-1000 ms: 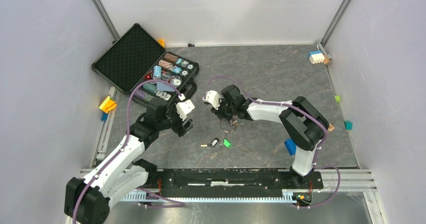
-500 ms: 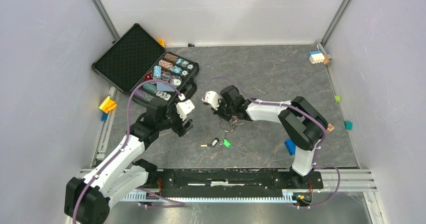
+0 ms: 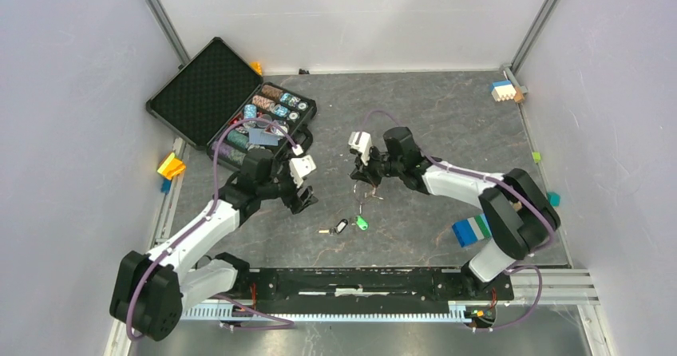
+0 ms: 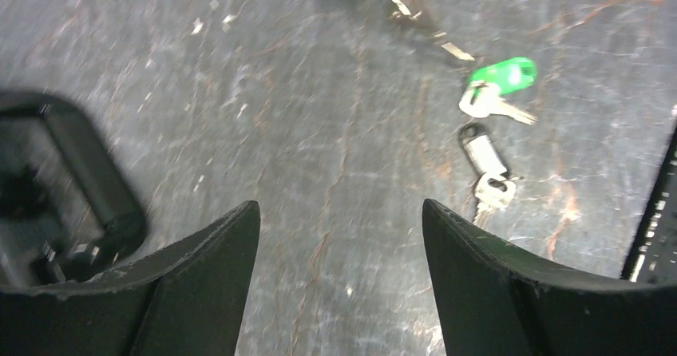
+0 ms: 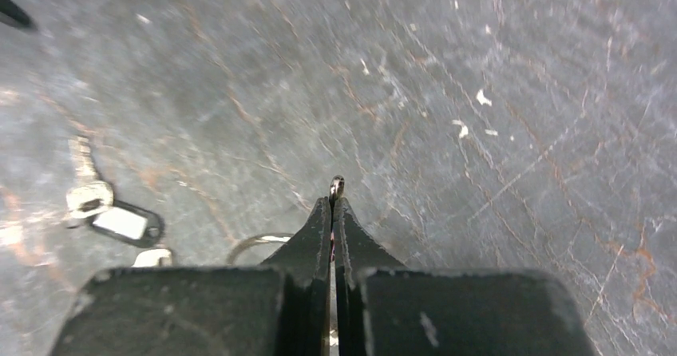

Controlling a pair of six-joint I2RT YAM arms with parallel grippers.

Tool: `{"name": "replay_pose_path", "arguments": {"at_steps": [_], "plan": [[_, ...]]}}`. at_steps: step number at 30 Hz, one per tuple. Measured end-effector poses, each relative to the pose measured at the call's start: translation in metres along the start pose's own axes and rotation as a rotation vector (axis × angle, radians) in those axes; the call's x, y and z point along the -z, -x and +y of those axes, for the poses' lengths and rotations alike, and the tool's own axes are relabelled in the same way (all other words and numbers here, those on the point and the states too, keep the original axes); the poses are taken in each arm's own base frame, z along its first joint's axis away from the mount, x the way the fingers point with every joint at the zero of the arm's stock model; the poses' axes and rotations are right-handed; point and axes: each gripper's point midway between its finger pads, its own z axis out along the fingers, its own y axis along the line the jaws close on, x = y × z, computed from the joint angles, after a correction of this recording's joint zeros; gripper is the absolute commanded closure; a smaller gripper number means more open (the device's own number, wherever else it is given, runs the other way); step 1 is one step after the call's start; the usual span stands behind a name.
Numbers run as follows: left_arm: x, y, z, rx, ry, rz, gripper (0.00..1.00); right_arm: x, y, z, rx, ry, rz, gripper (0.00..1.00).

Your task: Put the keys on the keyring

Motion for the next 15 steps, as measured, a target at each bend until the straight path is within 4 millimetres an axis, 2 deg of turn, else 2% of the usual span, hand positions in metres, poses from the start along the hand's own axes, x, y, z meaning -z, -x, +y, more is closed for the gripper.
{"name": "replay_pose_path", "arguments": {"at_steps": [3,8,12,15], "plan": [[-0.008,0.012,-0.012,-0.017,-0.104,-0.051,0.21,0.013,0.023,0.014,0.009,0.066,-0.112,1.0],[-0.011,0.051,-0.025,-0.084,-0.229,-0.215,0.24,0.034,0.063,0.04,0.045,0.199,-0.283,1.0],[-0.008,0.08,-0.03,-0.136,-0.283,-0.342,0.3,0.047,0.082,0.058,0.068,0.286,-0.371,1.0],[-0.005,0.096,-0.035,-0.173,-0.32,-0.412,0.38,0.053,0.088,0.07,0.067,0.341,-0.412,1.0]]}}
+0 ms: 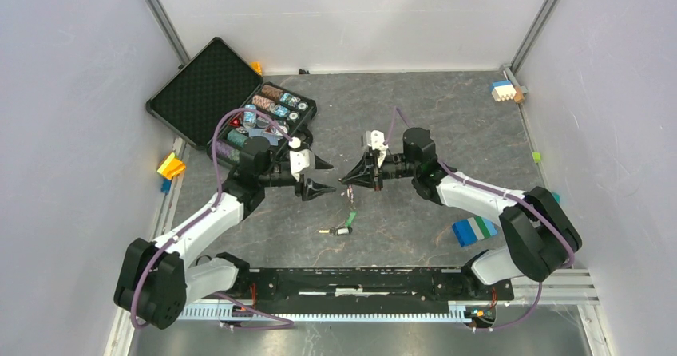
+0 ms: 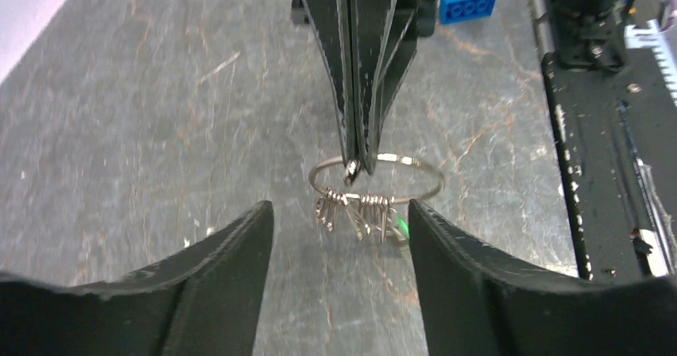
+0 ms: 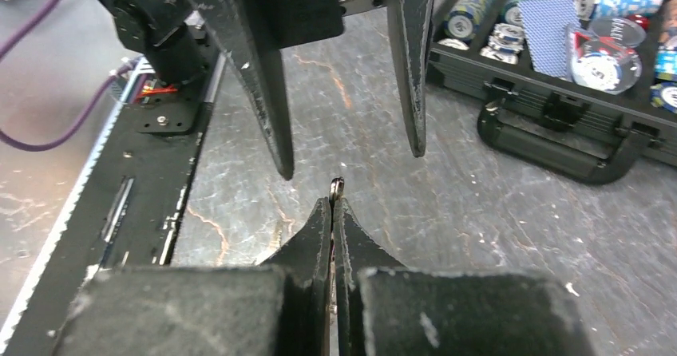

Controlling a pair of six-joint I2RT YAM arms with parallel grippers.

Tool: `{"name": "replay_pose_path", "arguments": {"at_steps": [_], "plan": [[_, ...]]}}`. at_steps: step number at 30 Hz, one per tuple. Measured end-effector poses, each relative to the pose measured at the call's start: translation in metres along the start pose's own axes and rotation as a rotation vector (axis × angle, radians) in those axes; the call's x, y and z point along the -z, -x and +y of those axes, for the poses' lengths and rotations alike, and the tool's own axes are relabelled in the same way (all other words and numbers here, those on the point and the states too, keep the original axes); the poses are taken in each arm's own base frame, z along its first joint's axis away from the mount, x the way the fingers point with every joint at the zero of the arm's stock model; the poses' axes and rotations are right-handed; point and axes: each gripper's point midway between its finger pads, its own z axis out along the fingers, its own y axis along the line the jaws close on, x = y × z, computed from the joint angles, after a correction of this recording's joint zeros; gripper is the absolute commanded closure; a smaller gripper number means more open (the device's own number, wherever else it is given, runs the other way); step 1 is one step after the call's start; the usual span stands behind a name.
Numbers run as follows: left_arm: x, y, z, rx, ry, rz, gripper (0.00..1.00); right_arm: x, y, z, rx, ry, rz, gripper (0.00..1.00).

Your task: Put the keys on the keyring

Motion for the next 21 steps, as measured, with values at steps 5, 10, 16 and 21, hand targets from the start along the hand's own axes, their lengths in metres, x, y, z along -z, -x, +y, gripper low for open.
{"name": "replay_pose_path", "arguments": {"at_steps": [5,10,16,21], "plan": [[-0.003,0.018,-0.005,-0.071,-0.051,-0.078,0.55,0.0,0.005,0.013,-0.025,0.06,-0.039,1.0],[-0.005,0.024,-0.01,-0.094,-0.083,-0.106,0.62,0.0,0.014,0.019,-0.03,0.09,-0.066,1.0],[-0.006,0.027,-0.015,-0.104,-0.109,-0.12,0.66,0.0,0.017,0.02,-0.036,0.099,-0.076,1.0],[-0.007,0.026,-0.02,-0.097,-0.126,-0.117,0.71,0.0,0.018,0.022,-0.038,0.107,-0.08,1.0]]}}
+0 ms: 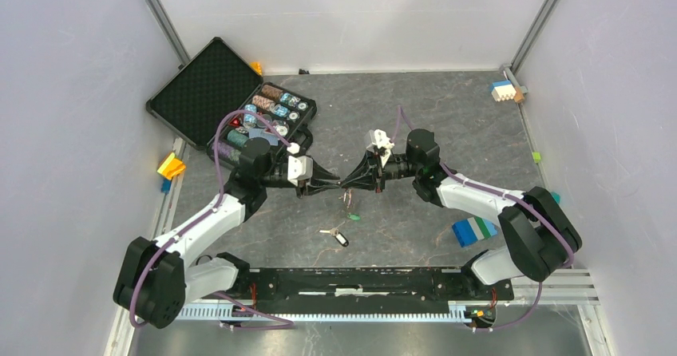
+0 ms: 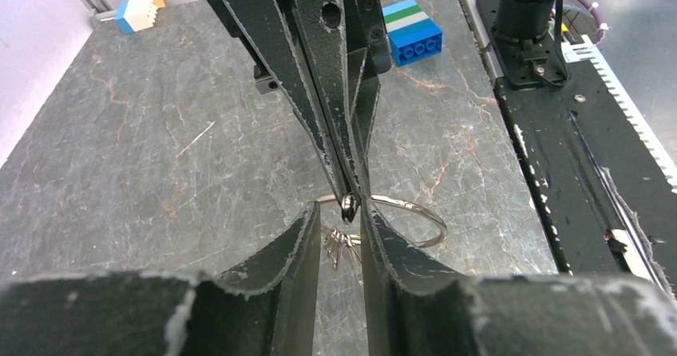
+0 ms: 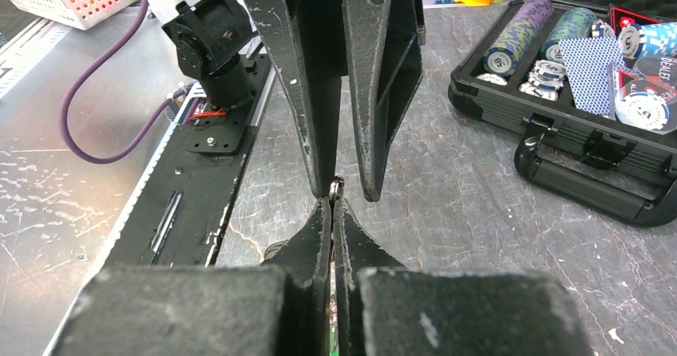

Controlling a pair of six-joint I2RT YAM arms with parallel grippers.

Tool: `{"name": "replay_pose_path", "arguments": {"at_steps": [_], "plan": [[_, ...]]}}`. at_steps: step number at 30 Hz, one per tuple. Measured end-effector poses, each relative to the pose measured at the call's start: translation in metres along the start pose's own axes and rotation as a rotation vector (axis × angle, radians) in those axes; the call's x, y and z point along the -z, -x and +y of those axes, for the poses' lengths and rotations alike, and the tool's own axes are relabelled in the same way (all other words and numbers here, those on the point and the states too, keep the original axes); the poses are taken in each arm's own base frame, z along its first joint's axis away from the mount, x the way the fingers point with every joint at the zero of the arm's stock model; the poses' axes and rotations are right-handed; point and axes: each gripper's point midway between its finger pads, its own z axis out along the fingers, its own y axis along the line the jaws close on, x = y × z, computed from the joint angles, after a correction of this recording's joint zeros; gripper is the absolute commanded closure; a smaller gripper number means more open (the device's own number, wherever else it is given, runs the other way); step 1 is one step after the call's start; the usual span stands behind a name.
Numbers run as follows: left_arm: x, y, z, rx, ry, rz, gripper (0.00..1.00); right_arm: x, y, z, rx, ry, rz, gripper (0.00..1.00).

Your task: Put the keys on the keyring

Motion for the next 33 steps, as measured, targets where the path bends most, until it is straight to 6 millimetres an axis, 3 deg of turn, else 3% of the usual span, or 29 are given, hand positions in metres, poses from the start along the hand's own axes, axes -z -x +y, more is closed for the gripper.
{"name": "replay_pose_path", "arguments": {"at_steps": [10,14,23,33], "plan": [[-0.001,-0.004,-0.005,0.022,-0.019,0.01,0.97,0.0,0.002,0.001,-0.002,0.005,-0.007,1.0],[-0.001,-0.005,-0.007,0.03,-0.024,0.012,0.98,0.0,0.001,0.001,-0.004,0.005,-0.004,0.97],[0.001,-0.012,-0.005,0.069,0.005,0.04,0.98,0.003,-0.011,-0.016,0.015,-0.068,0.081,0.59],[0.002,-0.01,0.001,0.134,0.054,0.054,0.98,0.012,-0.016,-0.019,0.072,-0.115,0.144,0.62]]}}
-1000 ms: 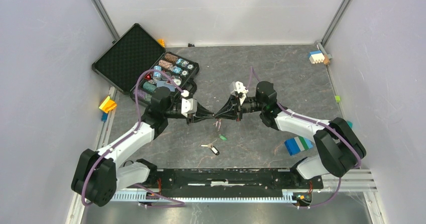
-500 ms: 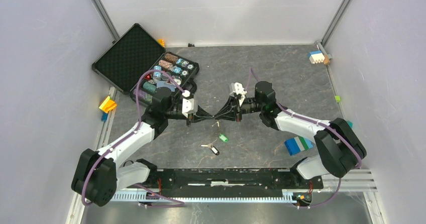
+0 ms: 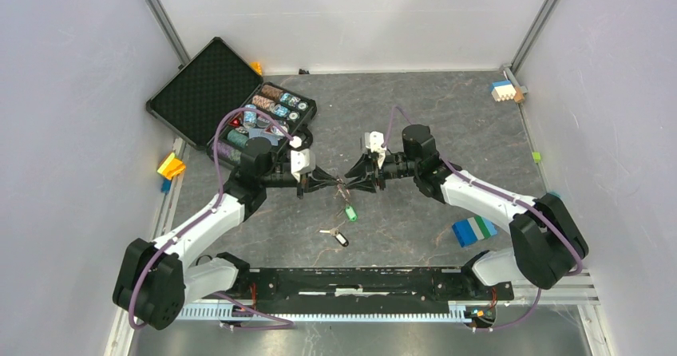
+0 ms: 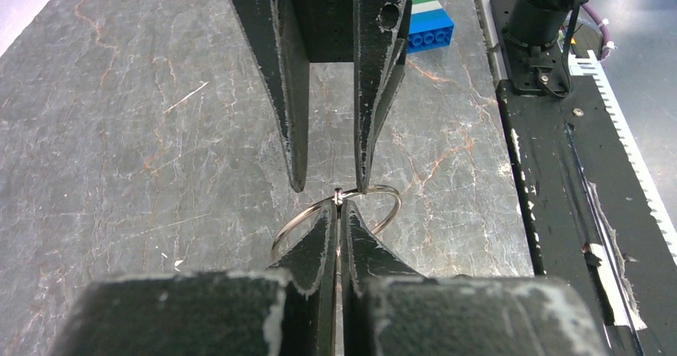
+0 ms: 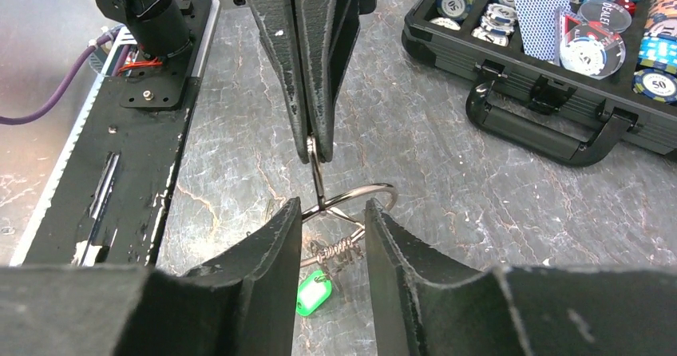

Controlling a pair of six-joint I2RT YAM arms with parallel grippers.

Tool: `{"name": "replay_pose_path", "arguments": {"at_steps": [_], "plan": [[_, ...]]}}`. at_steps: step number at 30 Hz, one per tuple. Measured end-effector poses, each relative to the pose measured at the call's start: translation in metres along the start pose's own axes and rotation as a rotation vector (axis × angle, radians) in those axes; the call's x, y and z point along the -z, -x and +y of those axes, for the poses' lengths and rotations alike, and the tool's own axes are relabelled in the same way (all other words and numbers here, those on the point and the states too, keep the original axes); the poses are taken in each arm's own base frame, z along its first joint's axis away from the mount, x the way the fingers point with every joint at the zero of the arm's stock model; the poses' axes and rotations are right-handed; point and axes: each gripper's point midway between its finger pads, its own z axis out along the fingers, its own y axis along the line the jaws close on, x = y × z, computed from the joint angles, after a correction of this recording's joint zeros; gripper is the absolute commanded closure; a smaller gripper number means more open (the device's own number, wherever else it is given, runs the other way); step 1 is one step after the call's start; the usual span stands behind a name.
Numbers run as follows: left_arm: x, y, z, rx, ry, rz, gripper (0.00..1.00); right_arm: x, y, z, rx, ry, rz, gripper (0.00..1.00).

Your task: Put the keys on the keyring

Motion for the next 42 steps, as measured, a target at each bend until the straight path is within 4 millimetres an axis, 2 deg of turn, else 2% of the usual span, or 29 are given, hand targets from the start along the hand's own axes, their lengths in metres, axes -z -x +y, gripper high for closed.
{"name": "replay_pose_path", "arguments": {"at_steps": [10,16,21,23,36,42], "plan": [[-0.003,0.0,0.002,0.005,0.024,0.01,0.98,-0.002,-0.001,0.003,-0.005,0.009,0.003,0.69],[-0.006,0.0,0.0,0.004,0.017,0.011,0.98,-0.004,0.001,0.006,-0.001,0.018,0.001,0.84],[-0.006,0.0,0.0,0.013,0.025,0.013,0.98,-0.005,0.001,0.006,-0.002,0.022,0.002,0.91],[-0.006,0.001,0.001,0.028,0.031,0.01,0.98,-0.005,0.001,0.007,-0.002,0.025,0.002,0.99],[-0.009,0.007,0.004,0.062,0.041,-0.024,0.98,-0.005,0.006,0.006,-0.016,0.024,-0.014,1.0],[-0.009,0.01,0.006,0.046,0.046,-0.039,0.94,-0.003,0.009,0.004,-0.018,0.025,-0.028,1.0]]}}
